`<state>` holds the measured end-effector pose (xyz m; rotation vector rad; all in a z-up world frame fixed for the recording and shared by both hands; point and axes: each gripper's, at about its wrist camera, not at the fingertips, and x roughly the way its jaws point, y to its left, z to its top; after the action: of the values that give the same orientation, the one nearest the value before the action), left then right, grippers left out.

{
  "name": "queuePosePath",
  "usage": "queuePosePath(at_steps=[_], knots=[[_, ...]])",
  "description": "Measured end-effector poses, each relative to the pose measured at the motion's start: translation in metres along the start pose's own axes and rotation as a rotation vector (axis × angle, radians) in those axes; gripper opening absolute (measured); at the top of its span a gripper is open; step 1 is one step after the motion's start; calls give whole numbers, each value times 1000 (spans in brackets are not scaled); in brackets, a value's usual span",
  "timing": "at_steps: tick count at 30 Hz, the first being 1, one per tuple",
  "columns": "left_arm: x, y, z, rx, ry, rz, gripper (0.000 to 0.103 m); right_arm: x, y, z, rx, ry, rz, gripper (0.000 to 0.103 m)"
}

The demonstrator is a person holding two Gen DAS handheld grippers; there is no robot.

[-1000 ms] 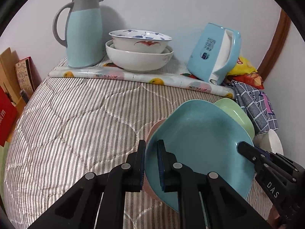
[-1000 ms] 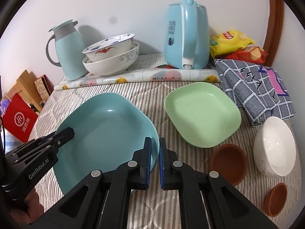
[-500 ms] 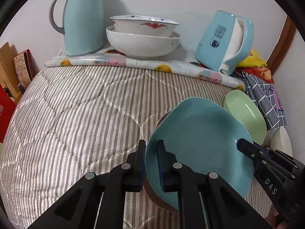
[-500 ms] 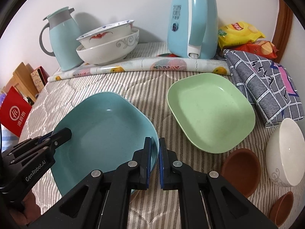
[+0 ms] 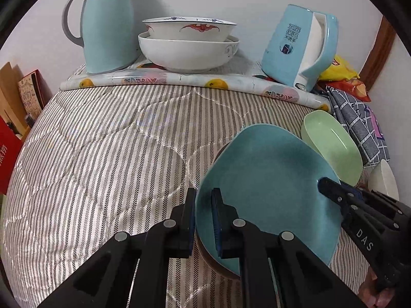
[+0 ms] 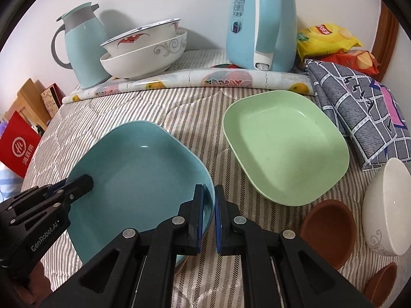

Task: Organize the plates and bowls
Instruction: 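Lift the light-blue plate with the right tool and carry it aside, then lower the light-blue plate onto the cloth and open the right tool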

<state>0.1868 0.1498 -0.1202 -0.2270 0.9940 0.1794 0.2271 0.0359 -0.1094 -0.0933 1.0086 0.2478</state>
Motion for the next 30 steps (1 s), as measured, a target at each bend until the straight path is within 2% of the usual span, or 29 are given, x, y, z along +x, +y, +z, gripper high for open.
queuePosePath(at_steps=[4, 5, 6, 7, 8, 10, 12, 14, 17, 19, 21, 25, 27, 30], knots=[[-2, 0, 0, -3, 4, -2, 13, -5, -2, 1, -2, -9, -3, 11], [-3, 0, 0, -7, 7, -6, 17, -8, -2, 2, 1, -14, -2, 13], [-4, -1, 1, -8, 12, -13, 23, -10, -3, 2, 6, -17, -1, 20], [-5, -2, 1, -4, 12, -17, 25, -13, -4, 2, 10, -20, 0, 30], [-8, -3, 1, 2, 5, -16, 27, -16, -4, 2, 13, -26, 0, 33], [-12, -5, 1, 11, -3, -10, 28, -24, -4, 1, 12, -42, -2, 37], [-18, -7, 0, 14, -5, -19, 38, -30, -5, 0, 14, -44, -6, 40], [-23, -10, -1, 25, -15, -19, 46, -37, -7, -3, 23, -45, -3, 49], [-33, -14, -4, 32, -32, -9, 48, -49, -13, -9, 44, -63, 1, 57], [-40, -16, -7, 28, -37, -13, 49, -58, -18, -15, 58, -65, -2, 68], [-47, -19, -9, 28, -47, -3, 55, -66, -22, -21, 70, -67, -11, 75], [-61, -26, -14, 9, -64, 12, 59, -80, -29, -30, 76, -58, -54, 82], [-67, -30, -16, -4, -71, 14, 65, -89, -33, -36, 79, -61, -82, 88], [-76, -35, -19, -10, -81, 20, 70, -102, -38, -46, 70, -92, -76, 88]])
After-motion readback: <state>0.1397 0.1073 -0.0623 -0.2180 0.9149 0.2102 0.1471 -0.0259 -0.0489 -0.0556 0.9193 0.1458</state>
